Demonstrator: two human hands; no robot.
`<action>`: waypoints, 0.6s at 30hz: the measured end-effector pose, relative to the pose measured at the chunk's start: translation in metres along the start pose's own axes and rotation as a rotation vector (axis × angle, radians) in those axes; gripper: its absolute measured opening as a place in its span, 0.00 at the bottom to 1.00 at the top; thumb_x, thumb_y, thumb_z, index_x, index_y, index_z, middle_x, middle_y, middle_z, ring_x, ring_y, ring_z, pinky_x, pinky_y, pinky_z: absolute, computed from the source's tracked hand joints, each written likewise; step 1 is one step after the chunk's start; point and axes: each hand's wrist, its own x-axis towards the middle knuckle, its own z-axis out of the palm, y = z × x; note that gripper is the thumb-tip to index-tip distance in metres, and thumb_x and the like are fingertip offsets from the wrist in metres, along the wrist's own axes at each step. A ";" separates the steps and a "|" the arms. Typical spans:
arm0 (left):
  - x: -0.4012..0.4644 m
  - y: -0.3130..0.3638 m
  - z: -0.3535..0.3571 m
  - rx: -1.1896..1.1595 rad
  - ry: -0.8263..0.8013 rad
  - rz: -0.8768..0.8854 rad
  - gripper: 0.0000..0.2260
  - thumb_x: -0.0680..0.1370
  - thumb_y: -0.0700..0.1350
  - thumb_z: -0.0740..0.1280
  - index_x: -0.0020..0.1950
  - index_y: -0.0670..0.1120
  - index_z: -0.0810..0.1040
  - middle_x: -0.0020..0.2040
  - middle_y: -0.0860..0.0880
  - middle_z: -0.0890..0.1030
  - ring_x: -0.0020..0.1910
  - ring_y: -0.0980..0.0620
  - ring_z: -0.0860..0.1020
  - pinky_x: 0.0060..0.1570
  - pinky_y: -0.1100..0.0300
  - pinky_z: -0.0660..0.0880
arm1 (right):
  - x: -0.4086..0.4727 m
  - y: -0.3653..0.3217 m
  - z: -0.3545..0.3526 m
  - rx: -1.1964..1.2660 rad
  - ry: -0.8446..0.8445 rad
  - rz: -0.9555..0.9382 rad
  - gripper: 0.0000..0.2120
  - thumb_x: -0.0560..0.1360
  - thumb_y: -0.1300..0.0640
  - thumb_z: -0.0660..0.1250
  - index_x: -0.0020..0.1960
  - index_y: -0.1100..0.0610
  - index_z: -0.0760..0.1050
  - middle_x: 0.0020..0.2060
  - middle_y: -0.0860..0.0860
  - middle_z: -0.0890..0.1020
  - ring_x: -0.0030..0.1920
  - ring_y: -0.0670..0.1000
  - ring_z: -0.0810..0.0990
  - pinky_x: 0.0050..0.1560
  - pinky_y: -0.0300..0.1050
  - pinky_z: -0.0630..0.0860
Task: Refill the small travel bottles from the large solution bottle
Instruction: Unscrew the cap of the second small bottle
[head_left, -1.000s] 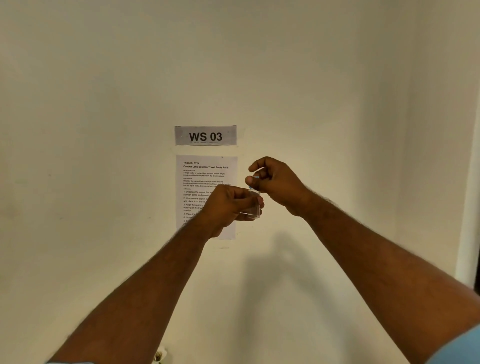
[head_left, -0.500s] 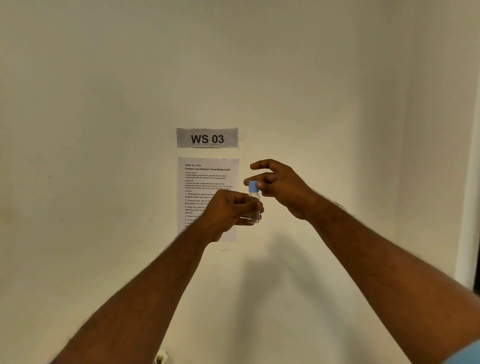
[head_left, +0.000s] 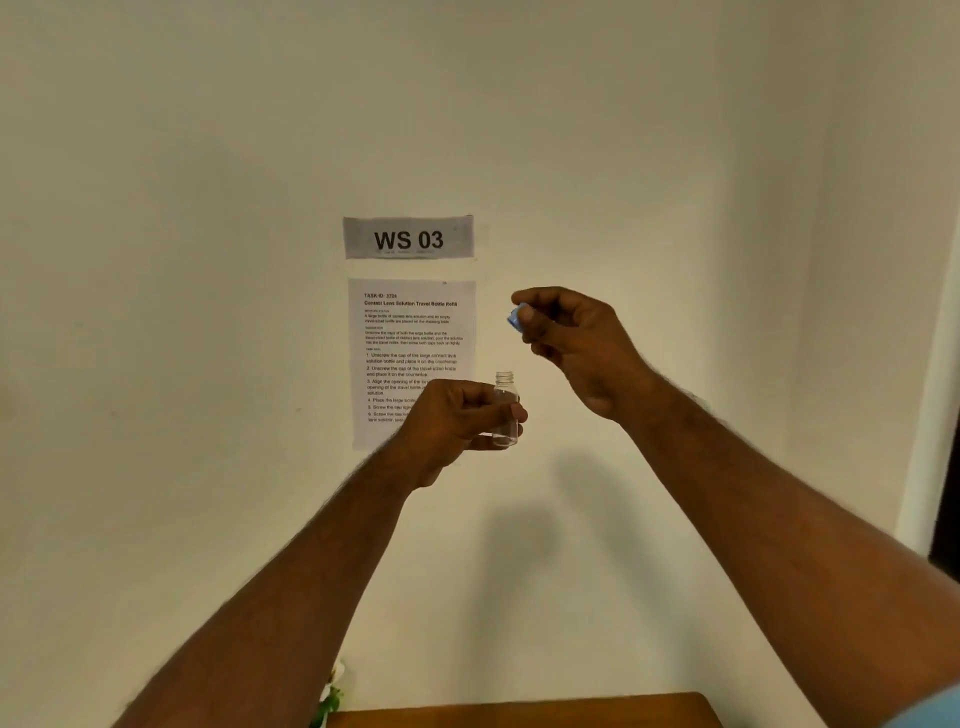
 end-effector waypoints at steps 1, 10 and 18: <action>-0.005 -0.008 0.001 -0.001 -0.001 -0.010 0.05 0.77 0.39 0.73 0.50 0.39 0.85 0.51 0.38 0.86 0.53 0.37 0.84 0.52 0.49 0.84 | -0.008 0.005 -0.002 0.075 0.010 0.023 0.08 0.75 0.62 0.72 0.55 0.57 0.80 0.50 0.57 0.82 0.46 0.50 0.81 0.49 0.40 0.77; -0.084 -0.139 0.040 0.148 0.073 -0.167 0.09 0.71 0.45 0.79 0.49 0.44 0.87 0.48 0.43 0.87 0.42 0.44 0.81 0.48 0.51 0.79 | -0.137 0.126 -0.030 0.116 0.151 0.289 0.12 0.74 0.70 0.71 0.55 0.60 0.78 0.50 0.55 0.83 0.50 0.50 0.82 0.50 0.40 0.78; -0.183 -0.274 0.097 0.320 0.071 -0.441 0.17 0.65 0.44 0.83 0.52 0.43 0.86 0.46 0.48 0.85 0.36 0.56 0.78 0.39 0.69 0.74 | -0.273 0.248 -0.043 -0.102 0.087 0.717 0.15 0.73 0.64 0.74 0.57 0.53 0.81 0.49 0.51 0.86 0.52 0.56 0.85 0.53 0.51 0.82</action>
